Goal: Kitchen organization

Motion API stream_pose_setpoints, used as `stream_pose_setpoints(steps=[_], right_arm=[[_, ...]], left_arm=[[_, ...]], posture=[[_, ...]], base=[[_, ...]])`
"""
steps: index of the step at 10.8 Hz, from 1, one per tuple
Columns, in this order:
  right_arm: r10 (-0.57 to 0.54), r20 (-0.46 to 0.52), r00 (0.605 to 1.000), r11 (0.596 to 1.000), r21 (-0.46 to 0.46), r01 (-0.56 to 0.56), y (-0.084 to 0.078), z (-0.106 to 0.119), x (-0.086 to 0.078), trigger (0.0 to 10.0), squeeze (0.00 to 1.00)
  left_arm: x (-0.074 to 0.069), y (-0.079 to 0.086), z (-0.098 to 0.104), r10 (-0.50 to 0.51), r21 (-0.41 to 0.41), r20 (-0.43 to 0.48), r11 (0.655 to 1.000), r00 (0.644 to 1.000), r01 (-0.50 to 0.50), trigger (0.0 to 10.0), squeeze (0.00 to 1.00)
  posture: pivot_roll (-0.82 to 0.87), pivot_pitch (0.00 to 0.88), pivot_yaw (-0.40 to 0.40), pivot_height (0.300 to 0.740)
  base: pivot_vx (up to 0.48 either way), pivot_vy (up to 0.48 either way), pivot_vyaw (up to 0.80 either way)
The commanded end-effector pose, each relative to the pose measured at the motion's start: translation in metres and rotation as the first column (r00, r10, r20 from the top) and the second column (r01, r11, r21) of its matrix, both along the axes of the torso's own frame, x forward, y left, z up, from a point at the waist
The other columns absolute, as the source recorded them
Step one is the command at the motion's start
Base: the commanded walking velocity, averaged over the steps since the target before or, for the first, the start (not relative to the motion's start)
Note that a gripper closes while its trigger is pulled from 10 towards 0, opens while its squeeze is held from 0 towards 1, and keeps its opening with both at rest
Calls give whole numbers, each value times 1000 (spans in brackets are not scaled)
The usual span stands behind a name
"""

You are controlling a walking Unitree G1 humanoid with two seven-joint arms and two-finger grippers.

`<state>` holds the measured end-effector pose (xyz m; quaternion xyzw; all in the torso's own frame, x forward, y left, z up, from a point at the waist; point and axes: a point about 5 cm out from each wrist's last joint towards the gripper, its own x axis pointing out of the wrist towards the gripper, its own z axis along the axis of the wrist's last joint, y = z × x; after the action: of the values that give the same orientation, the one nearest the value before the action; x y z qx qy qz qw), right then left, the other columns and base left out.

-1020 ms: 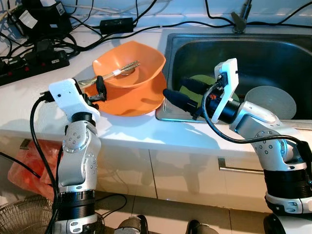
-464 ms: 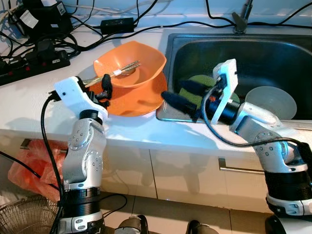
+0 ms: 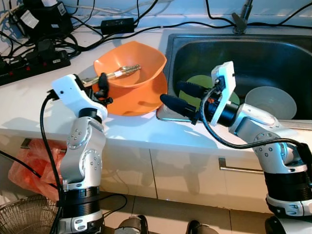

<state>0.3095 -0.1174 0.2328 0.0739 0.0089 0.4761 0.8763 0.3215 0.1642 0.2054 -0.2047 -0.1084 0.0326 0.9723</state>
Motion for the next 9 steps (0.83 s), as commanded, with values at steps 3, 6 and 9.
stream_pose_setpoints(steps=[3, 6, 9], right_arm=[[8, 3, 1000, 1000, -4, -8, 0, 1, -1, 10000, 0], [3, 6, 1000, 1000, -3, -3, 0, 1, 0, 10000, 0], [8, 9, 1000, 1000, 2, -8, 1, 2, 0, 10000, 0]], left_arm=[[-1, 3, 7, 16, -8, 15, 1000, 1000, -16, 0, 0], [-1, 2, 12, 18, -8, 26, 1000, 999, -18, 0, 0], [0, 1, 16, 10, -39, 30, 999, 1000, -9, 0, 0]], posture=[[52, 119, 93, 740], [55, 118, 94, 740], [54, 116, 95, 740]], base=[[0, 0, 0], [0, 0, 0], [0, 0, 0]])
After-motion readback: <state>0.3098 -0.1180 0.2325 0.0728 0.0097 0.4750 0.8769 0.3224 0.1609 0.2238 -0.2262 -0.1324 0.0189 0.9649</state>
